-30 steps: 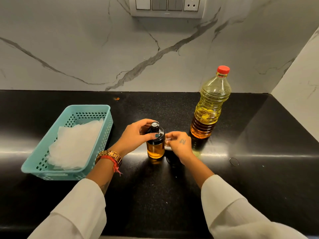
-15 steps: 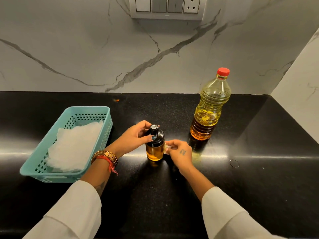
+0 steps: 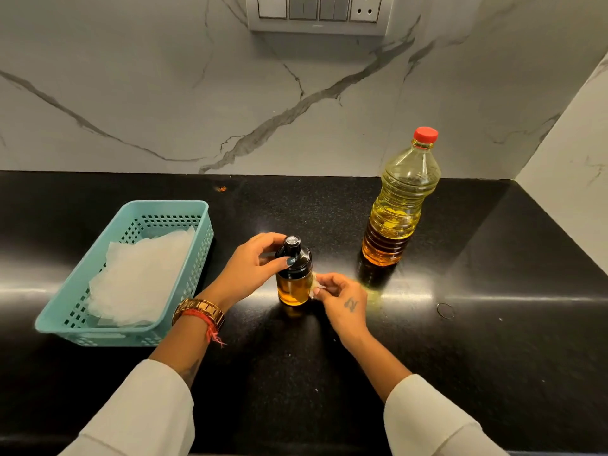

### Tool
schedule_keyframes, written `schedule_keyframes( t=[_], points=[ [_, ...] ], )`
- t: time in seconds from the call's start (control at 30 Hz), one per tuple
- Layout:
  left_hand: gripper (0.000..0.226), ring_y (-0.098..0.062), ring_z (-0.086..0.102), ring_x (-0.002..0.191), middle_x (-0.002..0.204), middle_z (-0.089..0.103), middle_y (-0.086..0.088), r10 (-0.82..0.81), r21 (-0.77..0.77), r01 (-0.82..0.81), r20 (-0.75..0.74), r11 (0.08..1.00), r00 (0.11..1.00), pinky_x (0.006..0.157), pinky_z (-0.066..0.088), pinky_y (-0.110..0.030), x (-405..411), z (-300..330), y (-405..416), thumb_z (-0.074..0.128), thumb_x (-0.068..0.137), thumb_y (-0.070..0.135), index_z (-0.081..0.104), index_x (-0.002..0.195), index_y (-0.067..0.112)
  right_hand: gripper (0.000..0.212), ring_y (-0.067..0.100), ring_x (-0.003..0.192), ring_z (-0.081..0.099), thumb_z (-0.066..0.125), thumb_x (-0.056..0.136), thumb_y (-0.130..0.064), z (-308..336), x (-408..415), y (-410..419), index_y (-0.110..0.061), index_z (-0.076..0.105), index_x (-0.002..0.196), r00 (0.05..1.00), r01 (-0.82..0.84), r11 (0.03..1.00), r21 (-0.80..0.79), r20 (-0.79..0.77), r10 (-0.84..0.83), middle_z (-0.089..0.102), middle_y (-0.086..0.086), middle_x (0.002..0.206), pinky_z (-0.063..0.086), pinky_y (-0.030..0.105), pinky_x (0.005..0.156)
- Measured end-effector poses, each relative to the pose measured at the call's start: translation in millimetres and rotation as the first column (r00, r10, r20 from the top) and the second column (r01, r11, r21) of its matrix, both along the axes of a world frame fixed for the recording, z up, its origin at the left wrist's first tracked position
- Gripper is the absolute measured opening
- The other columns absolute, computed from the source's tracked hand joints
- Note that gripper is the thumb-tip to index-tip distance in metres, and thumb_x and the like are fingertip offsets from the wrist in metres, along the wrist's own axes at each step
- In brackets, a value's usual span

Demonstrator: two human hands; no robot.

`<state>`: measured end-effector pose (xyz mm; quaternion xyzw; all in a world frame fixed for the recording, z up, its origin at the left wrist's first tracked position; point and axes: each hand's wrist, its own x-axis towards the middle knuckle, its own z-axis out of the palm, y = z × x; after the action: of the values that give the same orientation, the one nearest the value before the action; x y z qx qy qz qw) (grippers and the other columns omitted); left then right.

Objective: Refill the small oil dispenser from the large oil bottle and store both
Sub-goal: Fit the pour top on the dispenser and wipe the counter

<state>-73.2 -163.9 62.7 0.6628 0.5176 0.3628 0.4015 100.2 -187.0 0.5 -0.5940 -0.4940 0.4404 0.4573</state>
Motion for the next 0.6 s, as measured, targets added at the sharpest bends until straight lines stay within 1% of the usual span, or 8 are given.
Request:
schedule_keyframes(
  t=[0.03, 0.1, 0.2, 0.3, 0.4, 0.47, 0.53, 0.6],
  points=[
    [0.032, -0.007, 0.058, 0.109, 0.116, 0.061, 0.004, -0.002, -0.008, 0.002, -0.001, 1.000, 1.000, 0.090, 0.047, -0.019, 0, 0, 1, 0.065, 0.084, 0.011, 0.059, 0.109, 0.030, 0.027, 0.009, 0.079, 0.068, 0.065, 0.077, 0.004, 0, 0, 6, -0.021, 0.071, 0.085, 1.000, -0.006, 1.000, -0.023, 0.017, 0.007, 0.072, -0.002, 0.084, 0.056, 0.028, 0.082],
    [0.033, -0.007, 0.059, 0.109, 0.115, 0.063, 0.005, -0.011, -0.024, 0.011, -0.012, 1.000, 1.000, 0.093, 0.046, -0.022, -2, 3, 3, 0.065, 0.084, 0.012, 0.059, 0.114, 0.024, 0.024, 0.009, 0.077, 0.065, 0.063, 0.078, 0.005, 8, 2, 19, -0.013, 0.072, 0.091, 0.997, -0.034, 0.998, -0.060, 0.066, 0.038, 0.069, -0.002, 0.082, 0.054, 0.018, 0.076],
    [0.033, -0.006, 0.057, 0.113, 0.117, 0.063, 0.007, -0.019, -0.046, 0.017, -0.044, 0.999, 0.999, 0.097, 0.045, -0.025, -4, 7, 5, 0.063, 0.086, 0.013, 0.057, 0.117, 0.023, 0.025, 0.006, 0.077, 0.063, 0.061, 0.080, 0.003, 30, 2, 33, -0.014, 0.072, 0.094, 0.991, -0.079, 0.996, -0.044, 0.102, 0.083, 0.067, -0.005, 0.080, 0.050, 0.012, 0.072],
    [0.032, -0.009, 0.054, 0.118, 0.122, 0.061, 0.005, -0.032, -0.067, 0.026, -0.092, 0.997, 0.995, 0.101, 0.043, -0.032, -5, 7, 6, 0.059, 0.089, 0.012, 0.056, 0.119, 0.023, 0.025, 0.004, 0.084, 0.066, 0.062, 0.081, 0.002, 42, 2, 31, -0.016, 0.072, 0.096, 0.997, -0.056, 0.997, 0.046, 0.046, 0.054, 0.071, -0.005, 0.089, 0.052, 0.017, 0.078],
    [0.034, -0.010, 0.053, 0.119, 0.123, 0.060, 0.006, -0.028, -0.055, 0.022, -0.107, 0.998, 0.994, 0.102, 0.042, -0.032, -1, 4, 4, 0.055, 0.091, 0.009, 0.055, 0.121, 0.025, 0.026, 0.004, 0.087, 0.067, 0.063, 0.080, 0.004, 34, 1, 12, -0.013, 0.071, 0.098, 0.999, -0.001, 0.995, 0.102, -0.040, 0.006, 0.071, -0.005, 0.092, 0.054, 0.019, 0.079],
    [0.037, -0.009, 0.053, 0.118, 0.123, 0.059, 0.005, 0.011, -0.037, -0.015, -0.084, 0.999, 0.996, 0.099, 0.042, -0.026, 3, 1, 1, 0.053, 0.091, 0.007, 0.053, 0.124, 0.025, 0.025, 0.005, 0.084, 0.068, 0.066, 0.079, 0.003, 18, -1, -1, -0.014, 0.070, 0.097, 0.999, 0.026, 0.998, 0.065, -0.042, -0.023, 0.071, -0.004, 0.089, 0.055, 0.023, 0.080],
    [0.039, -0.007, 0.055, 0.113, 0.121, 0.060, 0.003, 0.065, -0.043, -0.066, -0.014, 0.997, 0.998, 0.095, 0.043, -0.020, 10, -1, -4, 0.055, 0.089, 0.005, 0.053, 0.125, 0.022, 0.023, 0.008, 0.082, 0.068, 0.068, 0.077, 0.000, 3, -3, -4, -0.014, 0.071, 0.095, 0.999, 0.037, 0.999, -0.001, 0.009, -0.037, 0.072, -0.002, 0.086, 0.056, 0.030, 0.083],
    [0.043, -0.009, 0.055, 0.113, 0.122, 0.059, 0.002, 0.107, -0.041, -0.105, 0.053, 0.994, 0.993, 0.096, 0.045, -0.022, 17, -5, -8, 0.064, 0.085, 0.012, 0.053, 0.126, 0.020, 0.021, 0.010, 0.081, 0.068, 0.069, 0.076, -0.002, -2, -5, 3, -0.013, 0.072, 0.094, 0.997, 0.031, 0.998, -0.062, 0.076, -0.026, 0.073, 0.001, 0.086, 0.056, 0.034, 0.084]
  ],
)
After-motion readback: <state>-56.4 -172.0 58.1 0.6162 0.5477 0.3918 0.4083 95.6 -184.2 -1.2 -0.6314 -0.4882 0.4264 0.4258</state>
